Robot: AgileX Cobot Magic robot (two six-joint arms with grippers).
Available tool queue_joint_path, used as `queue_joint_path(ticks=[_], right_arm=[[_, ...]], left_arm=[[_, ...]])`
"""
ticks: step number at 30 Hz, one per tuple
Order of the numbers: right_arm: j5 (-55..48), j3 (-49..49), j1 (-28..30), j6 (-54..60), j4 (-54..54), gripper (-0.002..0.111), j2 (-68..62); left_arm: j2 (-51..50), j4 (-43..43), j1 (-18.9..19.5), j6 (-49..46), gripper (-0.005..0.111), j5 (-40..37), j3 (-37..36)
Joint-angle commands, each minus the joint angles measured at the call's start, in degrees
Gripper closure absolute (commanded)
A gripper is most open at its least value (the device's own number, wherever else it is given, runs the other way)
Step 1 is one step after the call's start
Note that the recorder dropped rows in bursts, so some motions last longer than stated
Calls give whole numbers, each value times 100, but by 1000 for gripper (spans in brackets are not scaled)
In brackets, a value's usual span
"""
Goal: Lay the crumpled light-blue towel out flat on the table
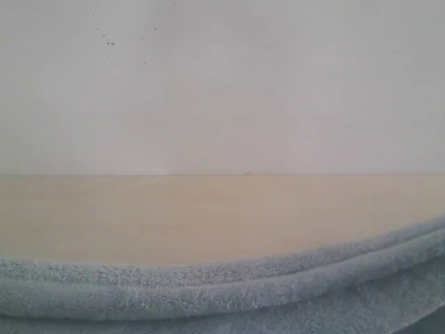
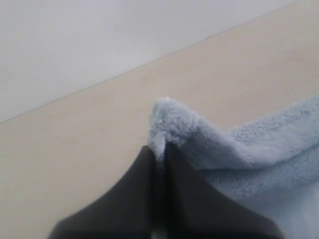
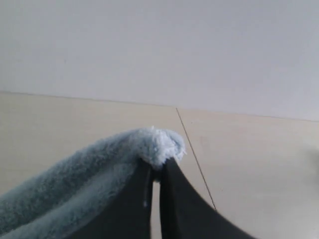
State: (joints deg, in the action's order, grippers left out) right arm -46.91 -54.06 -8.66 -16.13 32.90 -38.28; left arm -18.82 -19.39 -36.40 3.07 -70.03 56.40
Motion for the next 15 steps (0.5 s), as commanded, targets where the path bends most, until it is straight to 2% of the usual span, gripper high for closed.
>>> queue_joint_path(ticks=[1,4,8,15], right_arm=[[559,601,-3,146,59,107,98],[894,751,-3,146,239,107,-99],[1275,751,-3,116,669,107,-750],[1910,751,8,-388,1427,107,-2548]], left_arm=[[-374,-93,-19,-37,103,7,-87],[-798,-172,-19,-50,103,7,-331],[-1517,-767,-19,147,103,42,-820],[-2977,-1938,-19,1063,103,1176,-1225]])
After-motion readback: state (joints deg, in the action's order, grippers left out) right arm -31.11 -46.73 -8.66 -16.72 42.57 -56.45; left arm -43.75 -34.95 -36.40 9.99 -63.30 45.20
